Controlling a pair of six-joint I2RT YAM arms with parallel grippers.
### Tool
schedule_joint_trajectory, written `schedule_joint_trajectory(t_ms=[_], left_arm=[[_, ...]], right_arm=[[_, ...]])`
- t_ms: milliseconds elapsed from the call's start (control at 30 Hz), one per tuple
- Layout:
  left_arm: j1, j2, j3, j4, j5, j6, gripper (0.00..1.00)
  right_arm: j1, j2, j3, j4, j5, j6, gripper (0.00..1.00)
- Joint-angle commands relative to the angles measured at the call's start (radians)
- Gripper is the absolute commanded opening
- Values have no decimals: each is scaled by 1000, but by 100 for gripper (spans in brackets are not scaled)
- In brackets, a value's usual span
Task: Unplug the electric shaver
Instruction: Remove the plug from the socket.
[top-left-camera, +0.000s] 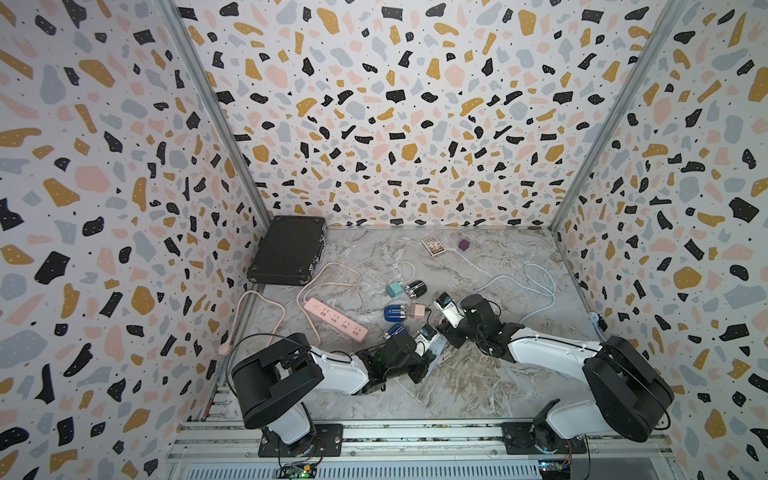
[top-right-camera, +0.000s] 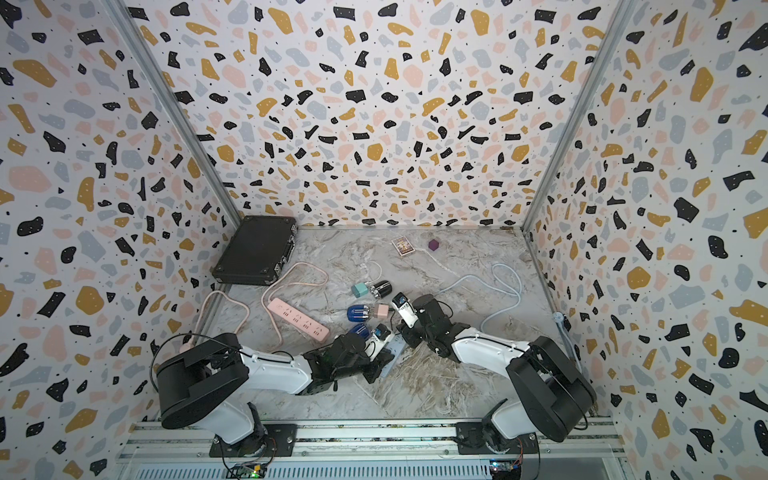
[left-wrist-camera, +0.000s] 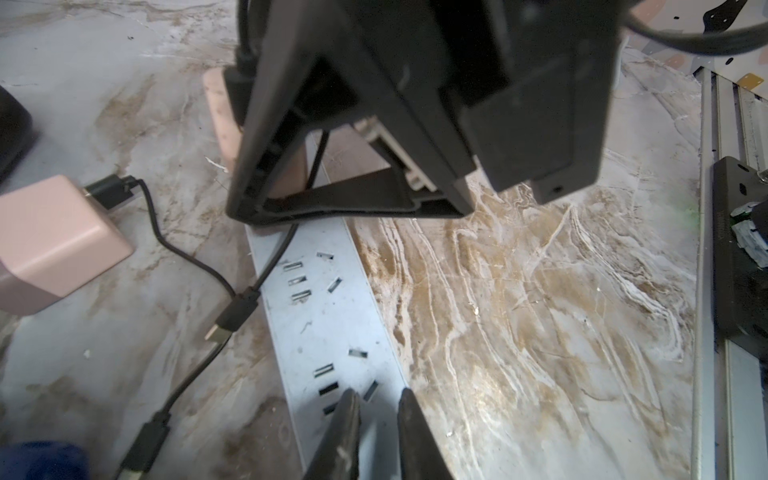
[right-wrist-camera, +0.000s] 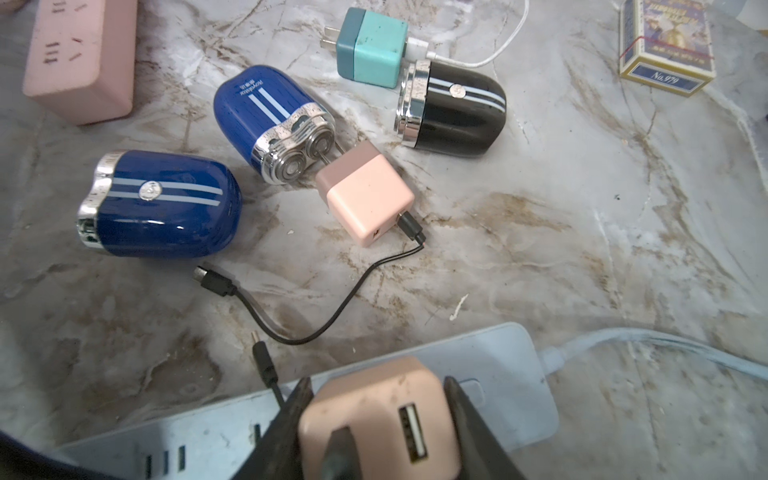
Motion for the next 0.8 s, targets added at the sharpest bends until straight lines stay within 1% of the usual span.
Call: schedule_joint_trajectory(t_ms=[0, 167, 200, 400, 533, 767], left_arm=[[-4, 14, 11, -77, -11, -7, 20], [-4, 15, 39, -91, -14, 7, 20], [-5, 17, 46, -94, -12, 9, 20], [-4, 54, 79, -86, 8, 15, 18], [-4, 68, 81, -98, 30, 0, 16], [-4, 27, 18, -93, -2, -27, 13]], right_arm=[[9, -39, 1, 17, 41, 30, 11], [23, -50, -53, 58, 133, 90, 9], [23, -54, -64, 65, 146, 109, 7], [31, -32, -86, 79, 129, 144, 0], [33, -37, -73, 75, 130, 154, 0], [33, -126, -55, 45, 164, 150, 0]])
